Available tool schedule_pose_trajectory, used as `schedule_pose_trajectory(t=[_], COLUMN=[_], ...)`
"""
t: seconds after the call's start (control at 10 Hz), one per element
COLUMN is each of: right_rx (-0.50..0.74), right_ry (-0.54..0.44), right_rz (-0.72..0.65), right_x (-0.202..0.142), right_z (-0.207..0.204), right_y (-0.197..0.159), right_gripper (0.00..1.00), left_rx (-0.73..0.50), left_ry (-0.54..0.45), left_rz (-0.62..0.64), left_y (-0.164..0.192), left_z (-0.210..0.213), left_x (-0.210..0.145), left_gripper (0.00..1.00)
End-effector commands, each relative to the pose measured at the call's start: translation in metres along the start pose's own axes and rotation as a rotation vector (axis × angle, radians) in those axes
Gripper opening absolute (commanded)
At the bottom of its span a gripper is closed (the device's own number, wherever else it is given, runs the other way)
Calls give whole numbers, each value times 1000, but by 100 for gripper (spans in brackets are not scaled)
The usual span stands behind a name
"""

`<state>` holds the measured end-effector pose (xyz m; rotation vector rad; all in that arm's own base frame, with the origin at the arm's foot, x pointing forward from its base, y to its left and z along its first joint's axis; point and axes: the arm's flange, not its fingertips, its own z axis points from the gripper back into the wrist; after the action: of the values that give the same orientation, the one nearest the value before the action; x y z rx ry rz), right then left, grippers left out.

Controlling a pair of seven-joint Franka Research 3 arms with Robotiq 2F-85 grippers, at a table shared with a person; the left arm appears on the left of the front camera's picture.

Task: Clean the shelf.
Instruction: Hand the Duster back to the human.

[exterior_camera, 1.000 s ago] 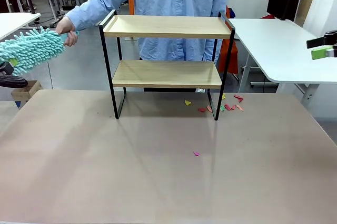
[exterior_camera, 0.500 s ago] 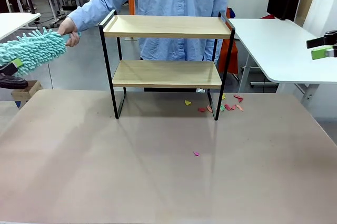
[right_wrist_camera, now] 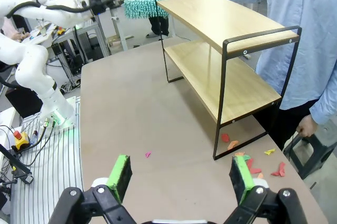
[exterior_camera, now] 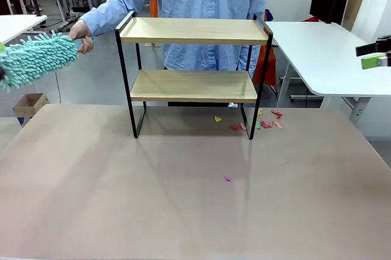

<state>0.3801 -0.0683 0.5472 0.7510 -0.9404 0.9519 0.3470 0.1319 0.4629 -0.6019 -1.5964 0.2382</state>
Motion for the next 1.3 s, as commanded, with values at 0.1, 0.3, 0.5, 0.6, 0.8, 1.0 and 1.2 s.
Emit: schedule_pose_trajectory(t=[0.1, 0.3, 0.5, 0.6, 0.8, 1.0, 1.2], right_rx=[5, 5, 5, 5, 5, 5, 5], right_ry=[-11, -11, -11, -11, -11, -11, -11], right_rz=[5, 5, 5, 5, 5, 5, 5], right_x=[3, 3, 3, 3, 3, 3, 3], right_z=[2, 2, 2, 2, 2, 2, 2], right_y=[0, 0, 0, 0, 0, 0, 0], right_gripper=[100, 100, 100, 100, 100, 100, 100], left_rx=[-10, 13, 16, 24, 24, 24, 24], left_ry=[-98, -137, -87, -161, -161, -161, -161], left_rz=[129, 193, 185, 182, 182, 182, 182], left_y=[-4, 10, 16, 7, 7, 7, 7], left_z=[39, 51, 55, 55, 55, 55, 55], left_x=[71, 89, 91, 91, 91, 91, 91], left_gripper=[100, 100, 100, 100, 100, 100, 100])
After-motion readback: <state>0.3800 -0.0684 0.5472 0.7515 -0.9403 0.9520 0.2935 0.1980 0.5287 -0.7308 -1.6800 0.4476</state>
